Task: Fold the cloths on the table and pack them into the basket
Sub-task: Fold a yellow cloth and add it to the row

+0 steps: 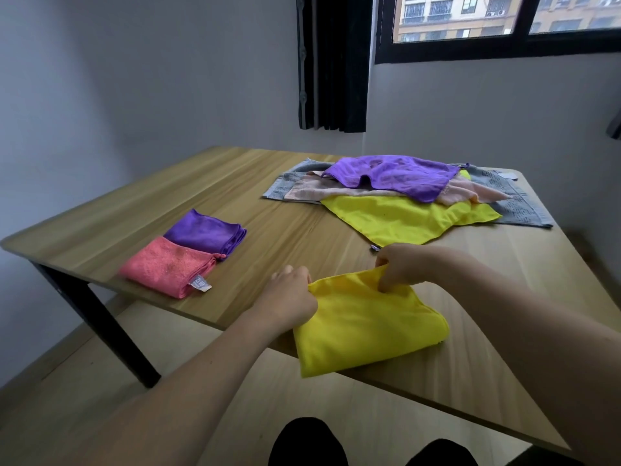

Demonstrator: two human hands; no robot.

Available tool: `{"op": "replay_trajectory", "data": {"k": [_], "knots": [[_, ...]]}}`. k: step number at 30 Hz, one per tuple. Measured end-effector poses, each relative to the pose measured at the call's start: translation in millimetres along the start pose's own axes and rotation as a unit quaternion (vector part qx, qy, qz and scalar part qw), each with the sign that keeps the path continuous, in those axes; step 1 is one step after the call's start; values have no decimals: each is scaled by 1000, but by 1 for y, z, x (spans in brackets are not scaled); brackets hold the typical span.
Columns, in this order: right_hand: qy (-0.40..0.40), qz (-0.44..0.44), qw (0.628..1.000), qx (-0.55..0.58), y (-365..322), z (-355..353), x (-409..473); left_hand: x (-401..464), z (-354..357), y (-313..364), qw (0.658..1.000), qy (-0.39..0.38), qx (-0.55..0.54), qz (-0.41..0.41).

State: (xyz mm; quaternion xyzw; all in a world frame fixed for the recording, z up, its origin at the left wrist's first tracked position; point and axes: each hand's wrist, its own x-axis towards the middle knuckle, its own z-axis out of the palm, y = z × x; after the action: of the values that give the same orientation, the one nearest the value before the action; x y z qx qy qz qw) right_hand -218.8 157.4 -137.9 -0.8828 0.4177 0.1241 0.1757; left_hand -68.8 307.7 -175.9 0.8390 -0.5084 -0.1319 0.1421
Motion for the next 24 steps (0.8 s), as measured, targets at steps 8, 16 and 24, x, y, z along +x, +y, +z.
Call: {"op": "replay_trajectory", "data": {"k": [8, 16, 24], "knots": [[-48, -11, 996, -77, -14, -6, 4, 7, -4, -2, 1000, -14, 14, -13], [-71, 19, 997, -14, -5, -8, 8, 17, -13, -5, 998, -45, -19, -43], [-72, 24, 992, -96, 0, -15, 1, 23, -18, -2, 993, -59, -87, -52]]}}
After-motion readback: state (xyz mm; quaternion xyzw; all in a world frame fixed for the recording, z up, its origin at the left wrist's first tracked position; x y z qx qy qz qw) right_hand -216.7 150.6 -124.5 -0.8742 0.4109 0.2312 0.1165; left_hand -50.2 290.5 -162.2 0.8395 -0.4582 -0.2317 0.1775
